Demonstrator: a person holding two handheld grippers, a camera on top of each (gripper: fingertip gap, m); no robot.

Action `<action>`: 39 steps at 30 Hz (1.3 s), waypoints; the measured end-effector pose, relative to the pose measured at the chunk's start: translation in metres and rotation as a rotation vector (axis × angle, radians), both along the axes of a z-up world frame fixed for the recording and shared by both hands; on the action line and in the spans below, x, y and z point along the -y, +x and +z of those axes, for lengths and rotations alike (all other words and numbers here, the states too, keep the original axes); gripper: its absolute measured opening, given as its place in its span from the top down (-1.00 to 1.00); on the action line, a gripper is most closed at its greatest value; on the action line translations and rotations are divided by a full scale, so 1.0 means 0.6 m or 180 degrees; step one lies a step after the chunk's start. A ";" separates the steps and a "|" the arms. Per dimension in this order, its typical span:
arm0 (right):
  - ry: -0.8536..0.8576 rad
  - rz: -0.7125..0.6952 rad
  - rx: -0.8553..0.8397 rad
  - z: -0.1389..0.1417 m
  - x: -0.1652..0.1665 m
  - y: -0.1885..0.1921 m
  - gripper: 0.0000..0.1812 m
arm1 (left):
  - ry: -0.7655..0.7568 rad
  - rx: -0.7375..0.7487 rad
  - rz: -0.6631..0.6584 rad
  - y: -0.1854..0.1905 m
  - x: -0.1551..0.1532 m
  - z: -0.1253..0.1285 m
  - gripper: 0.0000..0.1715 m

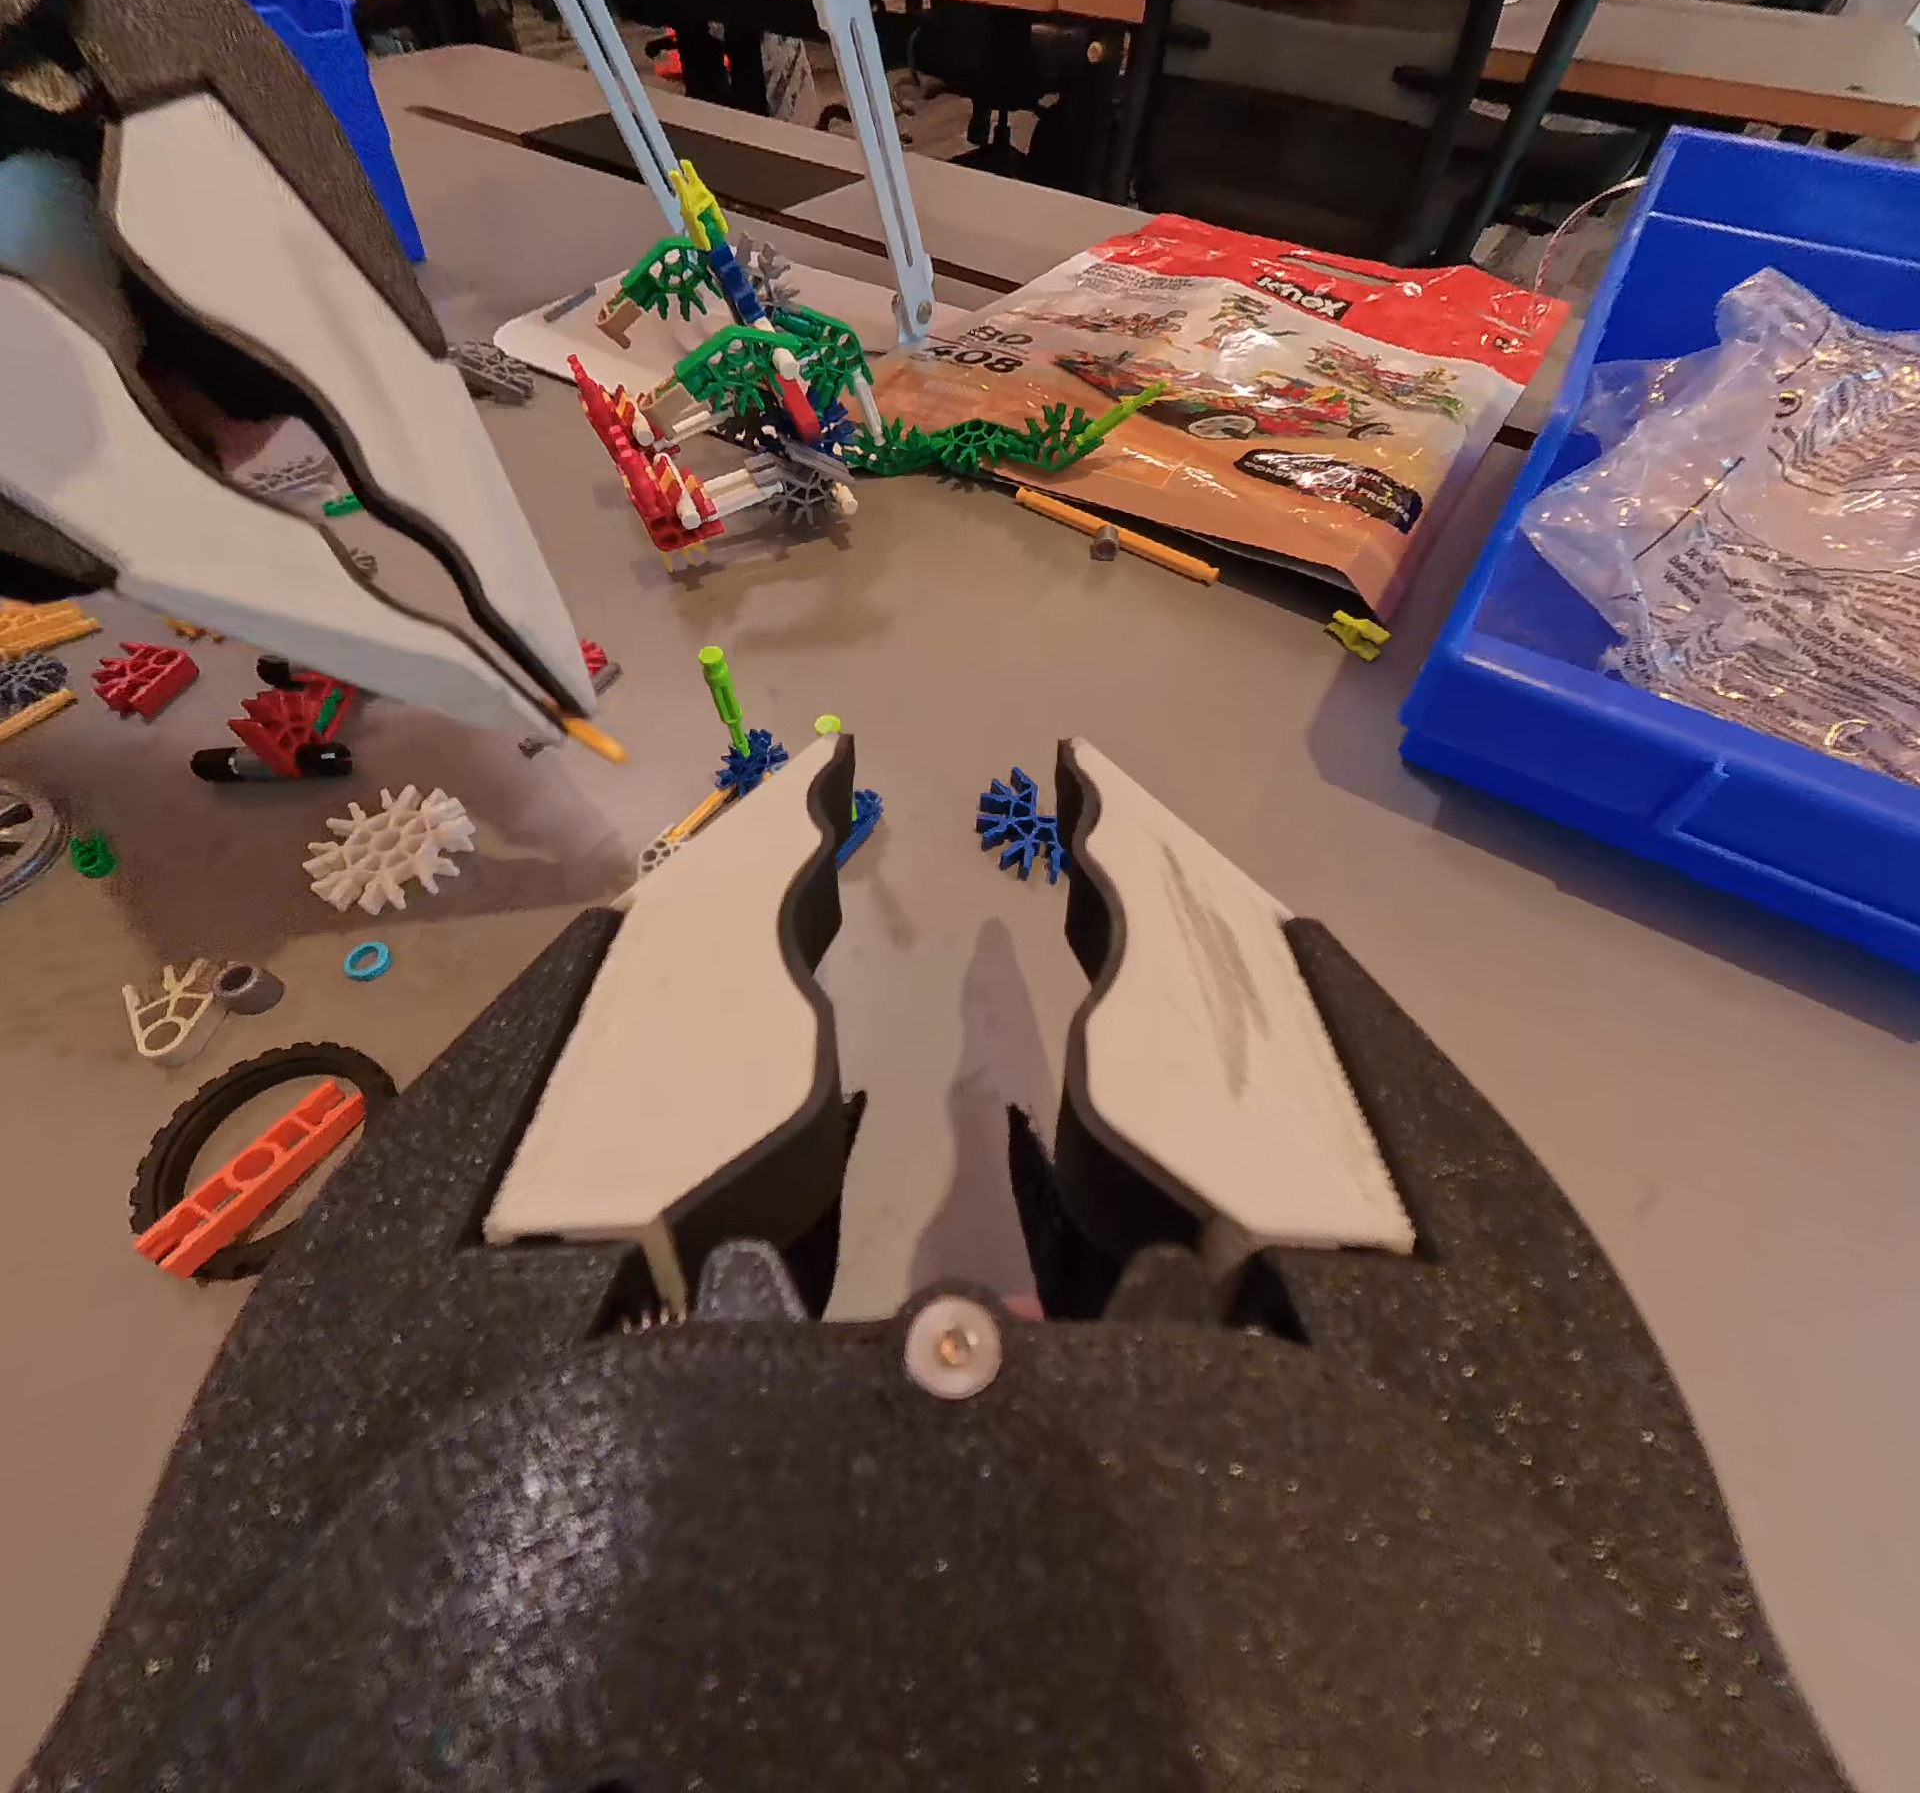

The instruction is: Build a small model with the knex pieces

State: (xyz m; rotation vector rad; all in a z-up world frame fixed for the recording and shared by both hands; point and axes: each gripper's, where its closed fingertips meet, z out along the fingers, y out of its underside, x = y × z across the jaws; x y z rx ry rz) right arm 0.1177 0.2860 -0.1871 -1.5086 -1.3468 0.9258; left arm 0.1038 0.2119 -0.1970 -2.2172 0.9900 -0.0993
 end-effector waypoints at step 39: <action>-0.0014 0.0220 0.0125 -0.012 0.022 -0.003 0.67 | -0.0397 -0.0158 -0.0115 -0.030 0.016 -0.058 0.87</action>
